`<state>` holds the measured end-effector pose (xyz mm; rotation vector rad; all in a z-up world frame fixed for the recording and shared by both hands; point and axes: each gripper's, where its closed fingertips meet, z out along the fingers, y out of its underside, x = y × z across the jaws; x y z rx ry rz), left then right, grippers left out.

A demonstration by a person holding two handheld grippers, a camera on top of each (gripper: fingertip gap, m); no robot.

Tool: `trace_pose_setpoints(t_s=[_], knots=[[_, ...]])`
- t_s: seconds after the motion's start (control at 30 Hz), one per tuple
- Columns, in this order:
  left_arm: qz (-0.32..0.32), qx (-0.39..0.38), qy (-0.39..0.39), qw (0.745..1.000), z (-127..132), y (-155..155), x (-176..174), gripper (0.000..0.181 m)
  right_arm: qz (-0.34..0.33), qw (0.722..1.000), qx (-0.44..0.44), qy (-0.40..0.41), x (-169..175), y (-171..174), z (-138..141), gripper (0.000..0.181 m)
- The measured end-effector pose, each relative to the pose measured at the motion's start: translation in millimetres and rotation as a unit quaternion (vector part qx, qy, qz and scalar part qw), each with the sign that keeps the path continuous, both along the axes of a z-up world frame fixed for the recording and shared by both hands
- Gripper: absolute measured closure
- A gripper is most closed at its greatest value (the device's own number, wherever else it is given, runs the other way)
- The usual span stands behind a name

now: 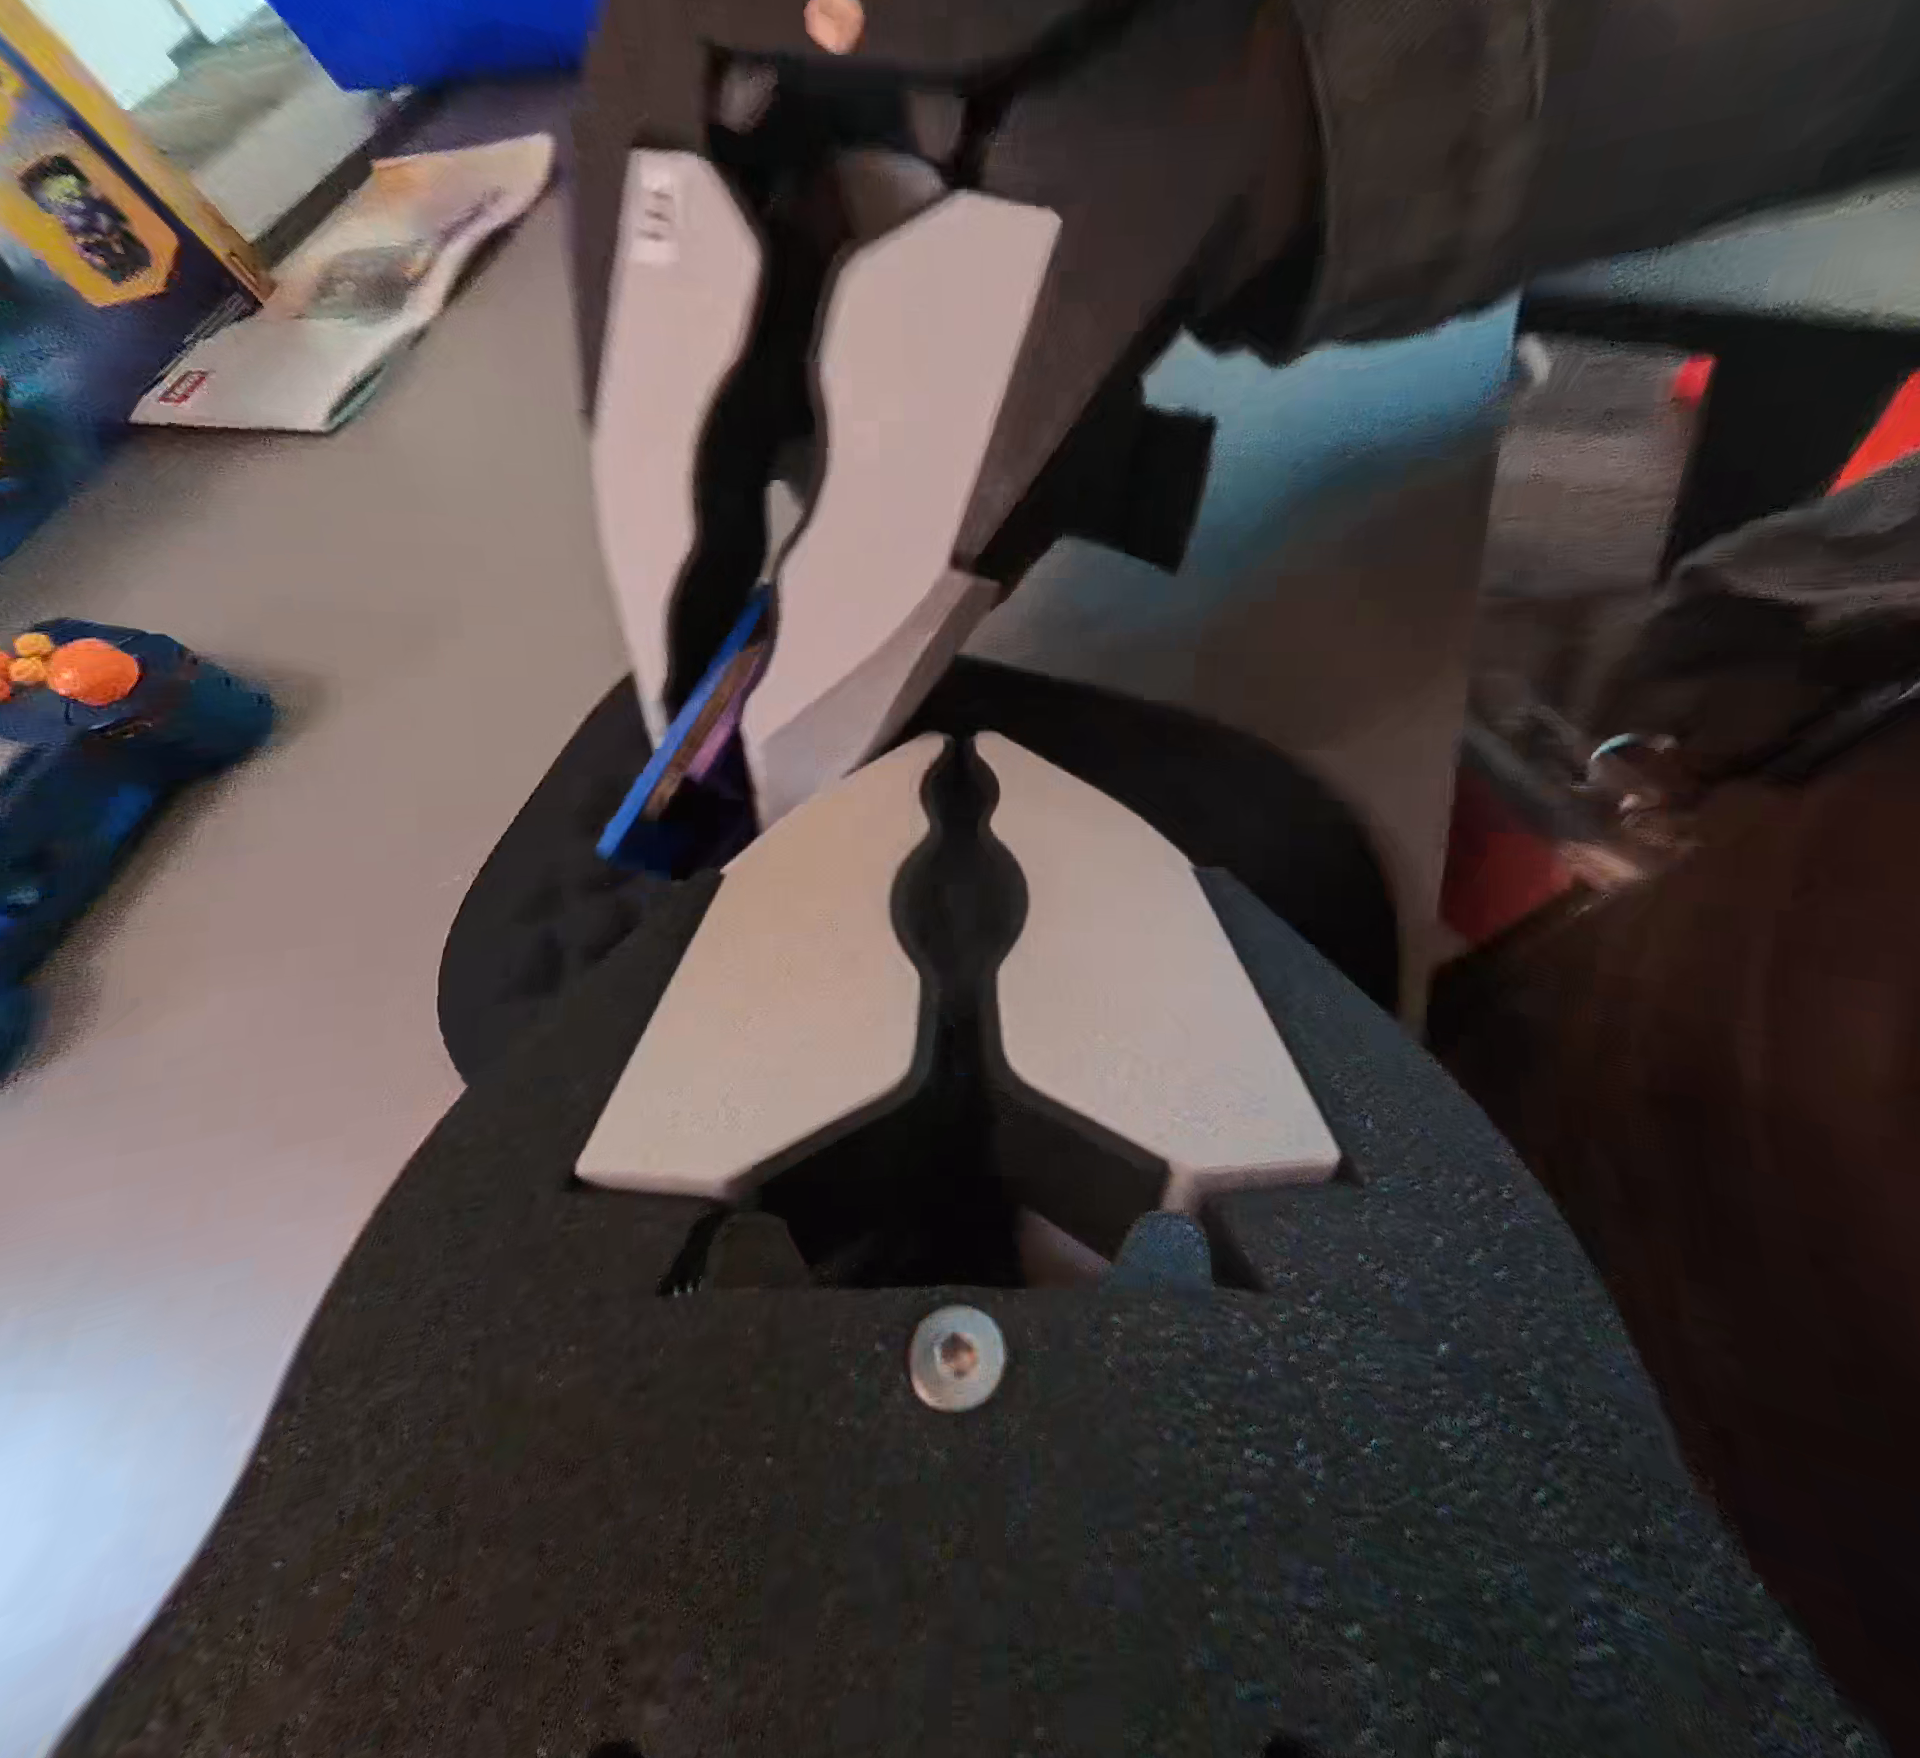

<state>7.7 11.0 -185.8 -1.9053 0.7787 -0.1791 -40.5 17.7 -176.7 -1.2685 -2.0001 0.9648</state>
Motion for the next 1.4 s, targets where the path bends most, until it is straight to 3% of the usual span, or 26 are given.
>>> trace_pose_setpoints(t_s=[0.07, 0.1, 0.2, 0.33, 0.43, 0.6, 0.63, 0.67, 0.73, 0.83, 0.9, 0.93, 1.0, 1.23, 1.3, 1.4], knots=[[0.014, 0.006, -0.051, 0.999, 10.7, -2.0, -12.3, 0.181, -0.018, 1.000, -0.016, 0.020, 1.2, 3.0, 1.0, 0.169], [0.042, 0.013, -0.047, 0.998, 12.0, -0.8, -26.0, 0.181, -0.024, 0.999, -0.022, 0.031, 1.3, 4.3, 2.1, 0.169], [0.044, 0.029, -0.077, 0.996, 20.6, -6.5, -37.8, 0.181, -0.065, 0.993, -0.044, 0.089, -3.9, 17.6, 12.9, 0.169], [0.055, 0.079, -0.184, 0.978, 51.4, -9.0, -49.3, 0.181, -0.099, 0.968, -0.139, 0.182, -4.4, 37.1, 34.0, 0.169], [0.042, 0.135, -0.315, 0.939, 87.4, -15.1, -58.2, 0.181, -0.098, 0.962, -0.132, 0.218, -0.3, 42.0, 39.1, 0.169], [0.009, 0.157, -0.547, 0.822, 128.2, -24.5, -87.5, 0.181, -0.098, 0.943, -0.190, 0.254, 4.3, 44.3, 50.9, 0.170], [0.007, 0.156, -0.558, 0.815, 128.9, -24.4, -91.1, 0.181, -0.101, 0.940, -0.196, 0.260, 4.8, 45.3, 52.7, 0.169], [0.012, 0.154, -0.546, 0.823, 126.2, -23.8, -92.2, 0.181, -0.103, 0.938, -0.200, 0.264, 5.3, 46.2, 53.4, 0.169], [0.010, 0.132, -0.466, 0.875, 113.3, -25.3, -83.9, 0.178, -0.107, 0.935, -0.204, 0.270, 6.3, 48.4, 55.0, 0.169], [-0.030, 0.030, -0.275, 0.960, 73.2, -40.7, -58.6, 0.148, -0.117, 0.927, -0.215, 0.283, 9.6, 52.9, 58.5, 0.170], [-0.007, -0.030, -0.122, 0.992, 37.3, -45.9, -59.4, 0.136, -0.122, 0.922, -0.229, 0.287, 10.9, 55.7, 59.9, 0.169], [0.001, -0.046, -0.063, 0.997, 23.8, -47.6, -60.0, 0.137, -0.124, 0.921, -0.235, 0.285, 11.0, 56.8, 59.4, 0.170], [0.005, -0.063, -0.020, 0.998, 8.6, -47.7, -56.2, 0.149, -0.128, 0.921, -0.237, 0.283, 11.3, 58.1, 58.8, 0.169], [-0.012, -0.121, -0.052, 0.991, -16.6, -45.9, -45.3, 0.177, -0.126, 0.920, -0.244, 0.281, 11.9, 58.2, 58.7, 0.169], [0.003, -0.090, -0.057, 0.994, -2.7, -37.7, -48.9, 0.177, -0.126, 0.921, -0.245, 0.277, 11.2, 57.9, 57.7, 0.169], [0.044, 0.070, -0.121, 0.989, 71.8, -7.4, -54.9, 0.177, -0.129, 0.922, -0.246, 0.270, 9.9, 58.2, 55.9, 0.169]])
